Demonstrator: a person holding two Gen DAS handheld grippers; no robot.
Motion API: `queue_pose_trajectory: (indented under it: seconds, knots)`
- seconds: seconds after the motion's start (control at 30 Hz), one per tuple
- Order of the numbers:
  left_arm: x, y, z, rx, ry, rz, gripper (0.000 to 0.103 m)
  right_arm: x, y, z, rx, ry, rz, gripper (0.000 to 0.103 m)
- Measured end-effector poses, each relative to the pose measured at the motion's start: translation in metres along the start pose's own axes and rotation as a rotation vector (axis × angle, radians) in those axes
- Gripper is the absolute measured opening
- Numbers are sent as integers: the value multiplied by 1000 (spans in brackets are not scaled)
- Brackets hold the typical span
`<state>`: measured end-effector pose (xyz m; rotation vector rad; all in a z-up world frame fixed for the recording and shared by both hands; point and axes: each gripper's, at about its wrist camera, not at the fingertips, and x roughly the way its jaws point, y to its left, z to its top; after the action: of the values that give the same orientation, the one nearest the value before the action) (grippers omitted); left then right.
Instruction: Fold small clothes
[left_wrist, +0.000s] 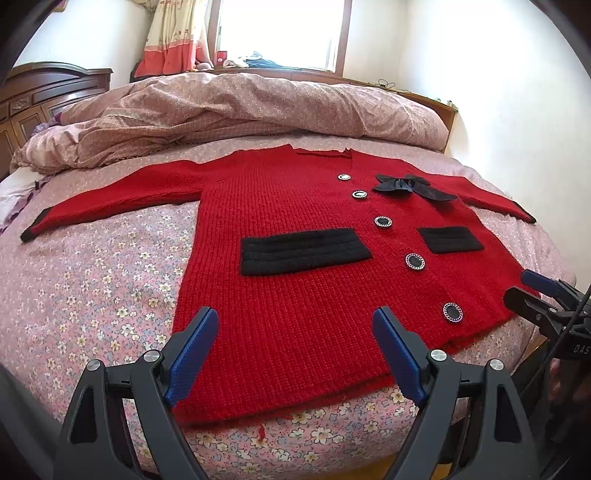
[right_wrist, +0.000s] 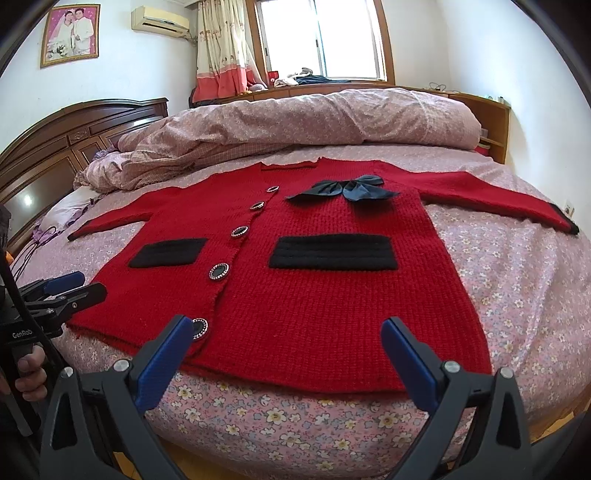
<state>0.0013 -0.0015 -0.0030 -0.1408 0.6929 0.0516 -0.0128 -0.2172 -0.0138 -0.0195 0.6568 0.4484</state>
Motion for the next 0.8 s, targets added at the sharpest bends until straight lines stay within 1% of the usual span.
queue_pose_trajectory:
  seconds: [0.23, 0.6, 0.8]
  knots:
    - [1, 1, -1, -1, 4, -2, 81, 2, 4, 0, -15, 7, 0, 103]
    - [4, 4, -2, -6, 7, -4, 81, 3, -2, 1, 16, 9, -9, 103]
    - [4, 5, -3, -6, 11, -1, 81, 2, -1, 1, 9, 11, -8, 103]
